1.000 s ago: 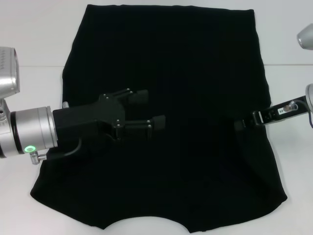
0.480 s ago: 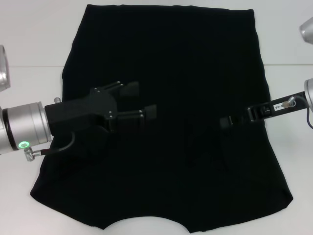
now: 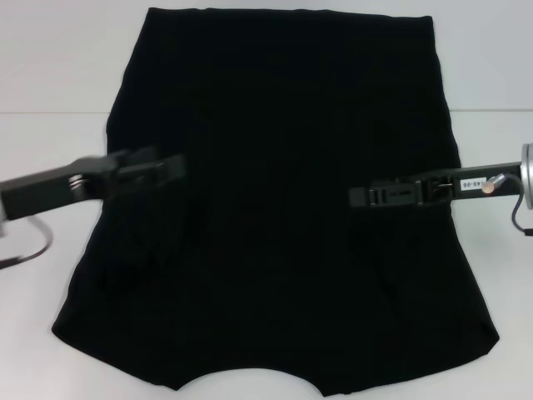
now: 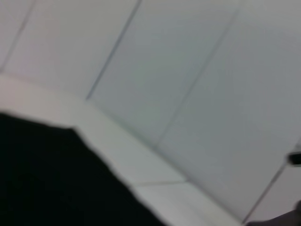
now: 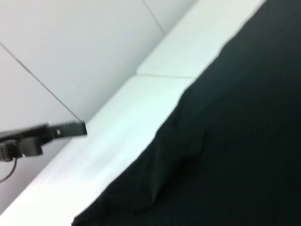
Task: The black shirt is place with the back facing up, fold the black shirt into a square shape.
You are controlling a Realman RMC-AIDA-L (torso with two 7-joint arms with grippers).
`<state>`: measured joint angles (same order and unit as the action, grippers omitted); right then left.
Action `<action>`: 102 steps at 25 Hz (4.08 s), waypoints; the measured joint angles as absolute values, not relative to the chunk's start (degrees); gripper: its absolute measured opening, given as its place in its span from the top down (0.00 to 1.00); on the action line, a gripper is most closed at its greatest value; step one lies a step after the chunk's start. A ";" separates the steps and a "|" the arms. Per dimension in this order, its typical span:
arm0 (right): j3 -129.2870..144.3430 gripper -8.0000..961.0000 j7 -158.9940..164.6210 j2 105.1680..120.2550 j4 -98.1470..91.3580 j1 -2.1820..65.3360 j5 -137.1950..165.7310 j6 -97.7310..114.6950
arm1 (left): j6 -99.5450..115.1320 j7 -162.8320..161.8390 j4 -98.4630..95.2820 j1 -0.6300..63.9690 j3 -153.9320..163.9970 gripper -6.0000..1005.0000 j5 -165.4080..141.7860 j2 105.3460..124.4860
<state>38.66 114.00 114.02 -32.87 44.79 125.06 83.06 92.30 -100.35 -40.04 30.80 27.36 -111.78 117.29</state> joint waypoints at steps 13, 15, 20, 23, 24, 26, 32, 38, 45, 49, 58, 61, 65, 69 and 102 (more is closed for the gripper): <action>38.74 0.11 109.07 114.95 -29.99 45.37 121.53 78.44 | 97.73 -122.07 -53.49 24.87 10.71 0.11 -135.05 116.14; 38.68 0.11 109.09 114.90 -30.09 45.42 121.46 78.39 | 97.90 -122.55 -53.24 24.86 9.90 0.11 -137.73 116.03; 38.60 0.11 109.16 114.43 -30.23 45.68 121.32 78.34 | 96.93 -123.78 -51.58 25.44 10.29 0.11 -142.03 116.05; 38.58 0.11 109.17 114.34 -30.25 45.71 121.25 78.31 | 95.64 -124.14 -49.79 26.16 10.66 0.11 -144.46 116.02; 38.58 0.11 109.17 114.31 -30.28 45.71 121.23 78.31 | 95.27 -124.18 -49.22 26.41 10.71 0.11 -145.23 116.01; 38.58 0.11 109.19 114.22 -30.32 45.70 121.08 78.30 | 94.70 -124.22 -48.29 26.85 10.75 0.11 -146.38 115.97; 38.58 0.11 109.04 114.04 -30.34 45.46 120.59 78.30 | 93.10 -124.29 -47.10 27.16 12.18 0.13 -147.79 115.80; 38.58 0.11 109.23 114.04 -30.34 45.37 120.58 78.31 | 91.32 -124.92 -46.14 27.47 12.24 0.16 -149.80 115.69; 38.55 0.11 109.51 113.96 -30.85 45.40 120.58 78.53 | 91.81 -124.75 -45.79 27.63 14.89 0.17 -149.89 115.66; 38.49 0.11 109.56 113.96 -30.96 45.41 120.17 78.75 | 92.58 -124.44 -45.14 28.25 15.90 0.16 -149.82 115.64; 38.49 0.11 109.60 113.79 -31.11 45.06 119.26 78.94 | 92.87 -123.57 -43.57 29.83 16.00 0.18 -149.68 115.13; 38.49 0.11 109.60 113.73 -31.12 44.98 119.26 78.98 | 92.56 -123.55 -43.57 29.87 15.88 0.19 -149.62 115.08; 38.49 0.11 109.60 113.72 -31.11 44.98 119.25 79.01 | 91.56 -123.59 -43.60 29.94 15.56 0.20 -149.52 115.04; 38.50 0.11 109.60 113.68 -31.12 45.00 119.26 79.02 | 89.86 -123.67 -43.59 29.79 15.65 0.22 -149.58 115.04; 38.50 0.11 109.67 113.32 -31.91 43.66 118.56 80.51 | 92.20 -122.92 -44.55 29.35 15.33 0.96 -149.82 114.58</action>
<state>38.50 109.67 113.32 -31.91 43.66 118.56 80.51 92.20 -122.92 -44.55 29.35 15.33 -149.82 114.58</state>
